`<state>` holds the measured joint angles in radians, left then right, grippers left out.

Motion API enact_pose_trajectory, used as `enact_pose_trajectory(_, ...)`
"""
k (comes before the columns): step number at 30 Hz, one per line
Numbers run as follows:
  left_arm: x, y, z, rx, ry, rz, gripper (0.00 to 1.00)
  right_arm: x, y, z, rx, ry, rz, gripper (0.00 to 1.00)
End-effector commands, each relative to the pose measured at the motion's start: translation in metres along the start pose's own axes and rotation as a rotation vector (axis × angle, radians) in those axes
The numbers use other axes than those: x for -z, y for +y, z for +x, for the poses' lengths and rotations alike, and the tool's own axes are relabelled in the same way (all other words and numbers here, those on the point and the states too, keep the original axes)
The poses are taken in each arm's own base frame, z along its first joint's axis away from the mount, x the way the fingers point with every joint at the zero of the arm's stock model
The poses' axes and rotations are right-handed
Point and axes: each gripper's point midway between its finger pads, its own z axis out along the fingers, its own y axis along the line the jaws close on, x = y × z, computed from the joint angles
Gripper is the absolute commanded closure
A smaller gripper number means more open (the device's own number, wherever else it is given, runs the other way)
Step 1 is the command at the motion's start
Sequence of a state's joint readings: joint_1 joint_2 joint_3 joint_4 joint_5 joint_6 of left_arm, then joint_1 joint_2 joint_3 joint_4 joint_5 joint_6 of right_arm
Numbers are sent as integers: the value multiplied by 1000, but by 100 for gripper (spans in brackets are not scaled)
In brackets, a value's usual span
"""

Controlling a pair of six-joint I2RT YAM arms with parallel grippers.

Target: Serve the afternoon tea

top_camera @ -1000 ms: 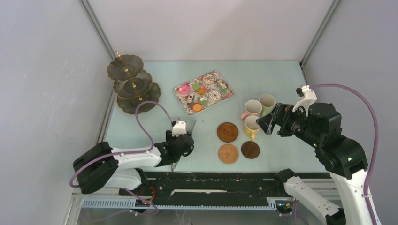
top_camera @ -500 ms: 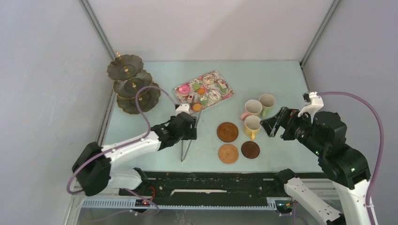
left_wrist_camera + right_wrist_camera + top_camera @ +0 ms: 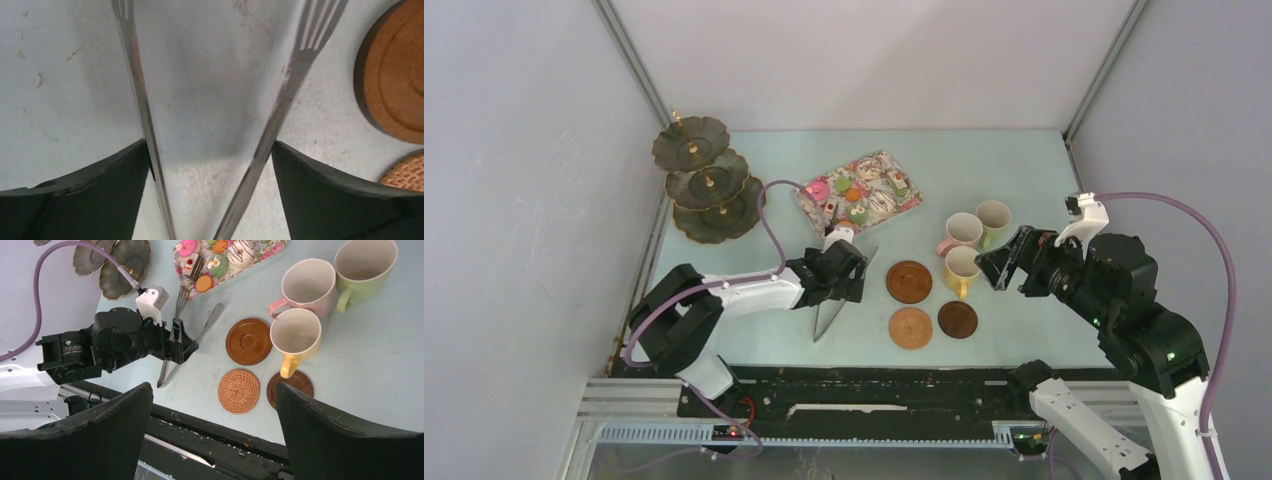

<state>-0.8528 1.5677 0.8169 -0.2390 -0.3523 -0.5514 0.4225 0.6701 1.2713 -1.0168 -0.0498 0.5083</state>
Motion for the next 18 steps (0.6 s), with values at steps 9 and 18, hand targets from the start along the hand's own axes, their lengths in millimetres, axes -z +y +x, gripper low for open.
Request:
enact_pose_trajectory(9,5,-8,0,-16,-180,-37,0,-21,9,7,9,86,-35,7)
enact_pose_trajectory(18,3,12,15,-21,-293,-144,0,-34,9,17,3,166,-31,9)
